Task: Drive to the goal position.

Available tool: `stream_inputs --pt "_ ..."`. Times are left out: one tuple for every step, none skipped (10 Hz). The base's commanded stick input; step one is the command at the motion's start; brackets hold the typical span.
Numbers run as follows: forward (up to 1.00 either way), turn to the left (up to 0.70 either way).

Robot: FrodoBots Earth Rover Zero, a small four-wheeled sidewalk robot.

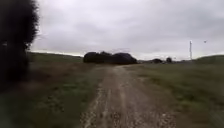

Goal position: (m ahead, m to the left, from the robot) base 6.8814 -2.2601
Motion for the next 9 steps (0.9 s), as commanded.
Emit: stream_inputs --pt "0.70 0.00" --pt "0.70 0.00" --pt "0.70 0.00" --pt "0.70 0.00" --pt "0.70 0.00" --pt "0.70 0.00" --pt "0.70 0.00" --pt "0.70 -0.35" --pt "0.70 -0.35"
